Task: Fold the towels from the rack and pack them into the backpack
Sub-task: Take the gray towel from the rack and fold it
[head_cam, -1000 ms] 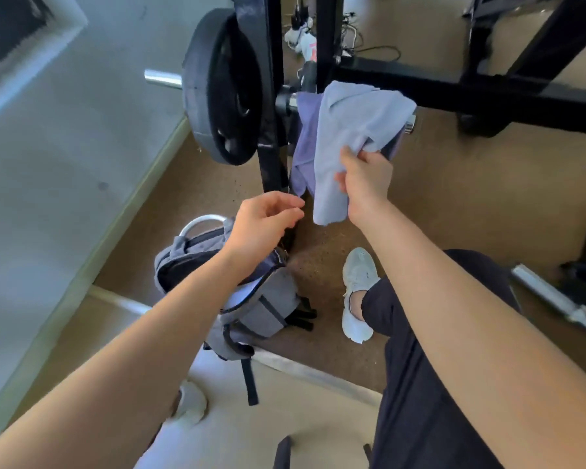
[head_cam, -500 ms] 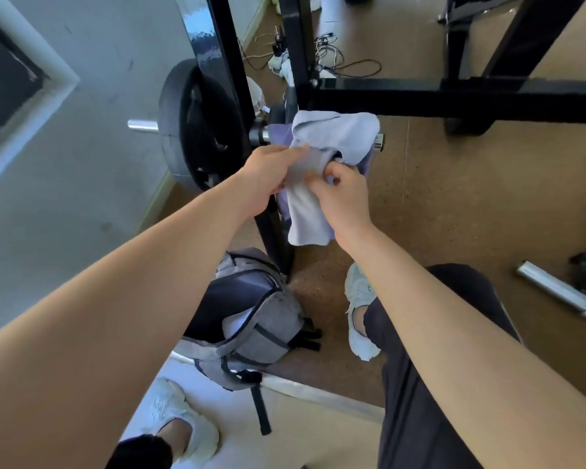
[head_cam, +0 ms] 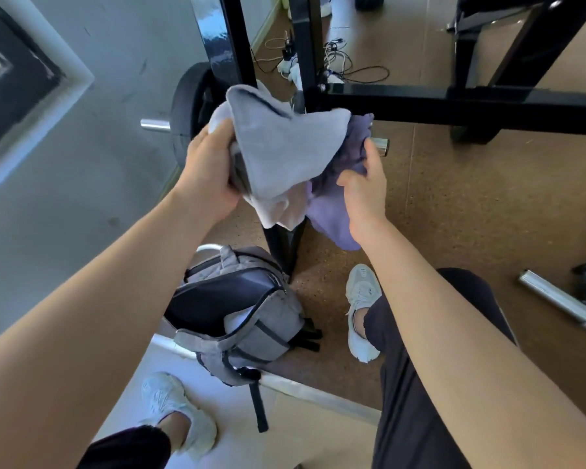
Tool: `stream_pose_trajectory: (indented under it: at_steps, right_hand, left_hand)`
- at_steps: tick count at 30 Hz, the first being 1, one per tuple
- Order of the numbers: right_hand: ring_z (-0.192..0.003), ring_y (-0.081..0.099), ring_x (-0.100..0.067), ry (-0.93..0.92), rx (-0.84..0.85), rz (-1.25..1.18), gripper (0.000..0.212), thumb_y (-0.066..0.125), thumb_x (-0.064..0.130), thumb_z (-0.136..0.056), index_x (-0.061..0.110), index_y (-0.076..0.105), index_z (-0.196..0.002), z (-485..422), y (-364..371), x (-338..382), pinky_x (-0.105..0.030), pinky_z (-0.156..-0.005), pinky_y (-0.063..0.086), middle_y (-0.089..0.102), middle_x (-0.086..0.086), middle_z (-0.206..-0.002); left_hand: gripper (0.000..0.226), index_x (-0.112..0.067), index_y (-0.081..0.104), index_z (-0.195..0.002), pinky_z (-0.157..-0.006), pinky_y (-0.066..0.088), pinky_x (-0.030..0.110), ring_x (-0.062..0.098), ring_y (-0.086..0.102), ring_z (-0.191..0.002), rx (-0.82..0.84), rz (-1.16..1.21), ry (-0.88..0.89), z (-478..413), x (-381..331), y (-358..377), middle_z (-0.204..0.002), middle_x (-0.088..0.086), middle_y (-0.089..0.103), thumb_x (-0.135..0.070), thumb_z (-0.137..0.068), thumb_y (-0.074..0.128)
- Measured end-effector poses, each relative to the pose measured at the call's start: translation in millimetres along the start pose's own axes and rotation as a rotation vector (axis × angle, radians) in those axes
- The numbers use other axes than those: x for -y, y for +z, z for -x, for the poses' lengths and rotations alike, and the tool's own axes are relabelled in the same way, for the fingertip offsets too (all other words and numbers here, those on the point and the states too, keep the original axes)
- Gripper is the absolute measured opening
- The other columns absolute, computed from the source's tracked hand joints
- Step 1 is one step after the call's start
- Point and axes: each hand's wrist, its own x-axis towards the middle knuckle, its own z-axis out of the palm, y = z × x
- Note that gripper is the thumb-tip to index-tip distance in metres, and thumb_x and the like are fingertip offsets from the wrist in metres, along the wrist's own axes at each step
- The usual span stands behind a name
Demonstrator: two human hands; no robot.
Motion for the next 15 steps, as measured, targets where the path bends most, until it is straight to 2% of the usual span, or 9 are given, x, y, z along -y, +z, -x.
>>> stream_pose_trajectory:
  at_steps: [1,3,5,7,8,10,12,14,15]
  right_hand:
    - [-0.147,0.032,-0.015,-0.007,0.0,-0.001,0.075,0.046,-0.007,-0.094,0.023,0.026,-0.159,-2,1,-2,-0.002,-0.083,0.036,0.032,0.004,-0.163]
    - [-0.147,0.034,-0.016,-0.012,0.012,0.004,0.076,0.047,-0.005,-0.095,0.025,0.024,-0.16,-7,2,-7,0.001,-0.073,0.04,0.033,0.004,-0.163]
    - [-0.144,0.04,-0.019,-0.024,0.036,0.007,0.08,0.049,-0.005,-0.093,0.026,0.02,-0.161,-7,2,-9,-0.012,-0.089,0.049,0.036,0.002,-0.161]
    - [-0.14,0.046,-0.02,-0.03,0.045,0.004,0.086,0.054,-0.004,-0.089,0.026,0.019,-0.161,-7,4,-7,-0.038,-0.107,0.05,0.041,0.0,-0.158]
    - [-0.139,0.047,-0.019,-0.028,0.039,-0.01,0.088,0.058,-0.003,-0.088,0.025,0.018,-0.161,-6,6,-3,-0.042,-0.109,0.048,0.042,0.0,-0.157]
    - [-0.13,0.053,-0.016,-0.027,0.003,-0.013,0.091,0.066,-0.002,-0.086,0.019,0.02,-0.161,-13,9,1,-0.035,-0.106,0.051,0.049,0.0,-0.15]
    - [-0.111,0.063,-0.01,-0.063,-0.062,0.034,0.079,0.071,0.005,-0.085,0.016,0.034,-0.154,-22,11,4,-0.033,-0.094,0.058,0.061,0.004,-0.13]
    - [-0.083,0.071,-0.008,-0.088,-0.158,0.125,0.05,0.071,0.012,-0.086,0.014,0.055,-0.133,-28,12,5,-0.039,-0.077,0.064,0.067,0.009,-0.101]
    - [-0.07,0.071,-0.009,-0.09,-0.203,0.157,0.029,0.069,0.012,-0.088,0.014,0.063,-0.116,-32,12,3,-0.041,-0.069,0.064,0.066,0.008,-0.087]
  left_hand:
    - [0.008,-0.018,0.068,-0.092,-0.071,0.054,0.034,0.021,0.066,-0.078,0.003,0.022,0.018,8,0,-7,-0.082,0.005,0.066,-0.024,-0.087,0.07]
    - [0.008,-0.023,0.068,-0.085,-0.077,0.05,0.038,0.026,0.061,-0.079,-0.015,0.055,0.013,27,-2,-22,-0.083,0.006,0.059,-0.028,-0.082,0.073]
    - [0.031,-0.022,0.069,-0.096,-0.081,0.051,0.039,0.026,0.059,-0.085,-0.041,0.052,-0.007,47,-2,-37,-0.089,0.007,0.06,-0.037,-0.071,0.08]
    - [0.023,-0.019,0.068,-0.097,-0.07,0.053,0.027,0.017,0.06,-0.073,-0.059,-0.051,-0.002,68,1,-48,-0.082,0.001,0.062,-0.034,-0.081,0.074]
    - [0.013,-0.018,0.067,-0.097,-0.064,0.052,0.024,0.014,0.058,-0.07,-0.082,-0.12,0.005,78,5,-52,-0.08,0.0,0.061,-0.028,-0.089,0.069]
    - [0.006,-0.015,0.066,-0.098,-0.059,0.051,0.021,0.014,0.056,-0.071,-0.133,-0.23,0.008,94,13,-57,-0.083,0.001,0.059,-0.019,-0.097,0.061]
    - [0.014,-0.015,0.067,-0.087,-0.054,0.048,0.019,0.011,0.056,-0.065,-0.153,-0.269,-0.011,104,20,-59,-0.075,-0.004,0.06,-0.014,-0.097,0.057]
    - [0.024,-0.02,0.07,-0.08,-0.052,0.049,0.019,0.006,0.059,-0.059,-0.16,-0.273,-0.035,108,25,-61,-0.068,-0.01,0.063,-0.011,-0.097,0.056]
    - [0.022,-0.02,0.073,-0.085,-0.054,0.051,0.021,0.007,0.063,-0.061,-0.156,-0.276,-0.042,109,29,-62,-0.071,-0.009,0.066,-0.011,-0.097,0.057]
